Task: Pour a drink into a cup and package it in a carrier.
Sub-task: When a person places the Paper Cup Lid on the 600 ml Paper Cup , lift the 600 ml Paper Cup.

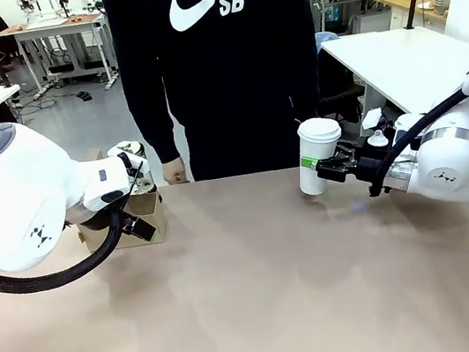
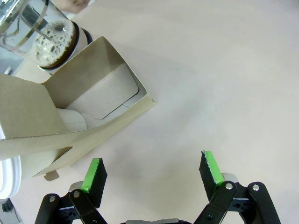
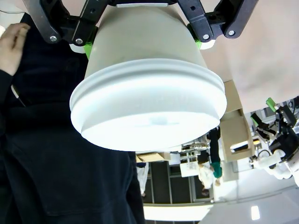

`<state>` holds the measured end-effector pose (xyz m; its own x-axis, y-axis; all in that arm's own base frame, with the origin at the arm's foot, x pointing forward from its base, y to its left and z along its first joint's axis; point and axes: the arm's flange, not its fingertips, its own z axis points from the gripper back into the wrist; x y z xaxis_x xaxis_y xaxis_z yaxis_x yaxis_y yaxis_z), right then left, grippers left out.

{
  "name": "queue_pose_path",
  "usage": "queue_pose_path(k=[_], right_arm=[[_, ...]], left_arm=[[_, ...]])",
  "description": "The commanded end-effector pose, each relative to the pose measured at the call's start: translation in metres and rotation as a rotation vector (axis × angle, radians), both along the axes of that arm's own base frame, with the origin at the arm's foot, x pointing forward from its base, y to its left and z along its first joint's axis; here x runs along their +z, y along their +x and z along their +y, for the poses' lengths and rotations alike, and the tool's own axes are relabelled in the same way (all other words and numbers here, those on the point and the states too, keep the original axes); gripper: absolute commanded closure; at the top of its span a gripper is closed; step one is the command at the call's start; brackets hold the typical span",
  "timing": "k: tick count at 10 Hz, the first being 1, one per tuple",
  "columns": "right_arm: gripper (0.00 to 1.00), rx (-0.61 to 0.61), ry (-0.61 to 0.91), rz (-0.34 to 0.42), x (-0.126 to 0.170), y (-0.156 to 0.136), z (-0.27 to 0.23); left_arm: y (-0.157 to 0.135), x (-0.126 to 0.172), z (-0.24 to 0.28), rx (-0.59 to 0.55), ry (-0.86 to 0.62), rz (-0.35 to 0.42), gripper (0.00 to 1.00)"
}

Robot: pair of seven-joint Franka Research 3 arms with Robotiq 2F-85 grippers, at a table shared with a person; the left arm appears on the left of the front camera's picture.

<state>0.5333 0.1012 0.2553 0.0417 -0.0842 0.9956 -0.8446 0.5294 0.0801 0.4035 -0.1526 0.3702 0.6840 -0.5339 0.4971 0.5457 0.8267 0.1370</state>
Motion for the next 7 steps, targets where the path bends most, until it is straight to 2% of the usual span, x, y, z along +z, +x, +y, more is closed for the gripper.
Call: queue_pose_path(k=[1,6,7], right_arm=[[0.2,-0.001,0.007,-0.007,0.006,0.0,0.003],[0.2,0.0,0.0,0.0,0.0,0.0,0.0],[0.2,-0.012,-0.012,-0.013,0.018,0.0,0.0]], left_arm=[[0.0,0.0,0.001,0.0,-0.002,0.0,0.0],[0.0,0.0,0.001,0.0,-0.002,0.0,0.0],[0.0,0.0,0.001,0.0,-0.002,0.0,0.0]])
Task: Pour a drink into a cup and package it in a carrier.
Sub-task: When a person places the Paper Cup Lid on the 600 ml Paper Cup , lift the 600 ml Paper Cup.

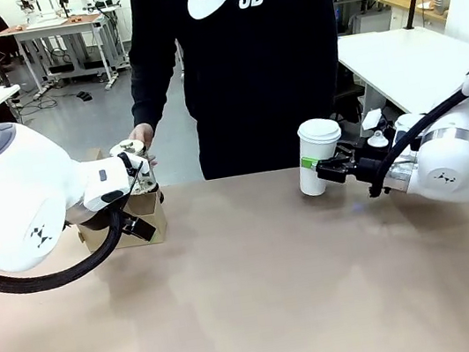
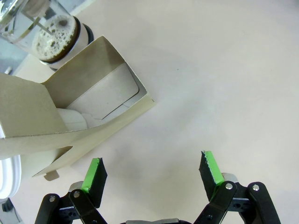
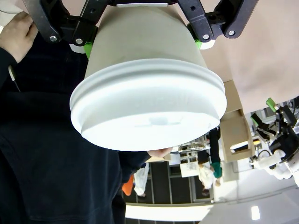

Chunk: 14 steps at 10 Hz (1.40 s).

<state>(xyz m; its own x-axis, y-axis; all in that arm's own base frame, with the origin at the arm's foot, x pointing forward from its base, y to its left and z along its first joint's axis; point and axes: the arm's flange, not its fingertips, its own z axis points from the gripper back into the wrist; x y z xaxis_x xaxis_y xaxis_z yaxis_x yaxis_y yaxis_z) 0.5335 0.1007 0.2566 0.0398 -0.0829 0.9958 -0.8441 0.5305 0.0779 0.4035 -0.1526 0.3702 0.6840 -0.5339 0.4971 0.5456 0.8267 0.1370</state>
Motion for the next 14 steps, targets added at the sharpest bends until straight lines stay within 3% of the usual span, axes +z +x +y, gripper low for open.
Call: queue_pose_path(k=[1,4,6,9,12,14], right_arm=[[0.2,0.002,-0.017,-0.01,0.035,0.0,0.001],[0.2,0.017,-0.032,0.008,0.073,0.002,0.008],[0.2,0.036,-0.045,0.028,0.137,-0.02,0.009],[0.2,0.039,-0.082,-0.012,0.209,-0.047,0.009],[0.2,0.08,-0.106,-0.03,0.254,-0.083,0.02],[0.2,0.083,-0.083,-0.038,0.269,-0.098,0.023]], left_arm=[[0.0,0.0,0.001,0.0,-0.002,0.0,0.0],[0.0,0.0,0.001,0.0,-0.002,0.0,0.0],[0.0,0.0,0.001,0.0,-0.002,0.0,0.0],[0.0,0.0,0.001,0.0,-0.002,0.0,0.0],[0.0,0.0,0.001,0.0,-0.002,0.0,0.0],[0.0,0.0,0.001,0.0,-0.002,0.0,0.0]])
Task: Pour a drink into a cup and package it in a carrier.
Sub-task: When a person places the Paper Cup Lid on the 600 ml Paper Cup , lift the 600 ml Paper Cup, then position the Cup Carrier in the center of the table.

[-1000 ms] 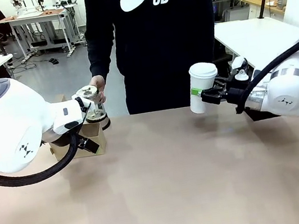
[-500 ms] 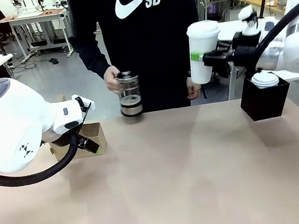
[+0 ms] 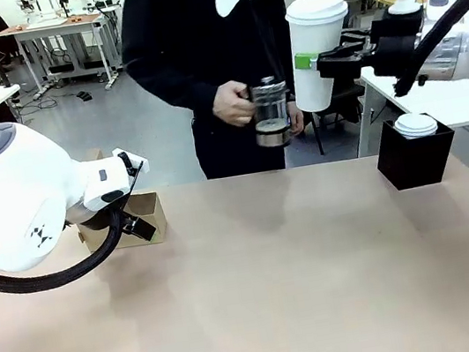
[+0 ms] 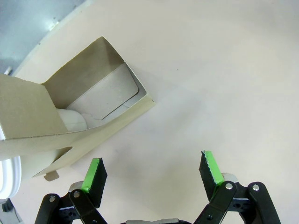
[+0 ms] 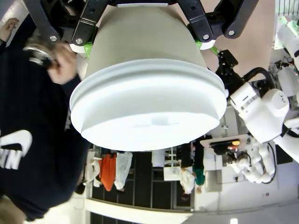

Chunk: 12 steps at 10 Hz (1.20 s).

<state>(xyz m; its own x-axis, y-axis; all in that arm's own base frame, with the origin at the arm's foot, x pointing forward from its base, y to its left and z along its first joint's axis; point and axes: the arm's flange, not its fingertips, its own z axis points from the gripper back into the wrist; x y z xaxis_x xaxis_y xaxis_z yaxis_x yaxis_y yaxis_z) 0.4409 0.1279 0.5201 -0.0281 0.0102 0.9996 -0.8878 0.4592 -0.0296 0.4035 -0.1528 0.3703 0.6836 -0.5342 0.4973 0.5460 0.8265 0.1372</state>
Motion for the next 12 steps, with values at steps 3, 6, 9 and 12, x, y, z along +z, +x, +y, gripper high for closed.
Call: queue_pose_path(k=[3,6,9,12], right_arm=[[0.2,0.0,0.0,0.0,0.0,0.0,0.0],[0.2,0.0,0.0,0.0,0.0,0.0,0.0],[0.2,0.0,0.0,0.0,0.0,0.0,0.0],[0.2,0.0,0.0,0.0,0.0,0.0,0.0]], left_arm=[[0.0,0.0001,0.0008,0.001,-0.002,0.001,0.0],[0.0,0.0001,0.0008,0.001,-0.002,0.001,0.0],[0.0,0.0001,0.0008,0.001,-0.002,0.001,0.0],[0.0,0.0,0.0,0.0,0.0,0.0,0.0]])
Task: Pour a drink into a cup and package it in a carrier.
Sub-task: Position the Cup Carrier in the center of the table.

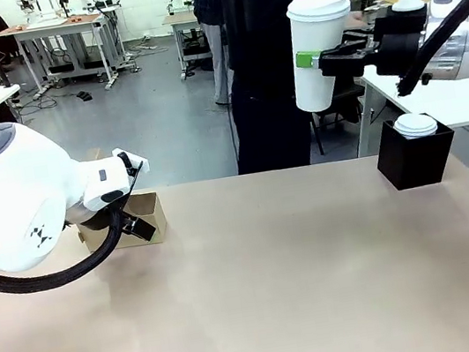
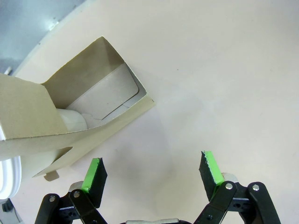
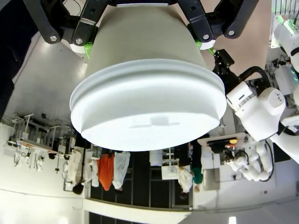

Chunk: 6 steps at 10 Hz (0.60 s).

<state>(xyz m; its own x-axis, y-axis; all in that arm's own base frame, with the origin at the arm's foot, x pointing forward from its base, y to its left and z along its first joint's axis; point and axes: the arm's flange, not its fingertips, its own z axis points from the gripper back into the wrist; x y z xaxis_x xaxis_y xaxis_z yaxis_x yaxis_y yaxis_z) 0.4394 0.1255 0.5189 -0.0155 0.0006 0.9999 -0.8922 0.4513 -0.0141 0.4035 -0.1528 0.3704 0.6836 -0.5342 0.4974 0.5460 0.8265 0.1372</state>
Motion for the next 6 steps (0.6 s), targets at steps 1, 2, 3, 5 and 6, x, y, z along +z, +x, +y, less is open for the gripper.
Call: queue_pose_path(k=[1,2,3,5,6], right_arm=[[0.2,-0.009,-0.009,-0.013,0.001,0.002,0.002],[0.2,-0.009,-0.009,-0.013,0.001,0.002,0.002],[0.2,-0.009,-0.009,-0.013,0.001,0.002,0.002],[0.2,-0.009,-0.009,-0.013,0.001,0.002,0.002],[0.2,-0.009,-0.009,-0.013,0.001,0.002,0.002]], left_arm=[[-0.006,0.022,0.002,0.0,-0.011,-0.021,0.0],[-0.007,0.045,0.004,0.005,-0.018,-0.03,0.0],[-0.008,0.066,0.007,0.022,-0.043,-0.016,0.0],[-0.01,0.116,0.008,0.084,-0.069,0.023,0.0],[-0.012,0.141,0.006,0.125,-0.067,0.028,0.0]])
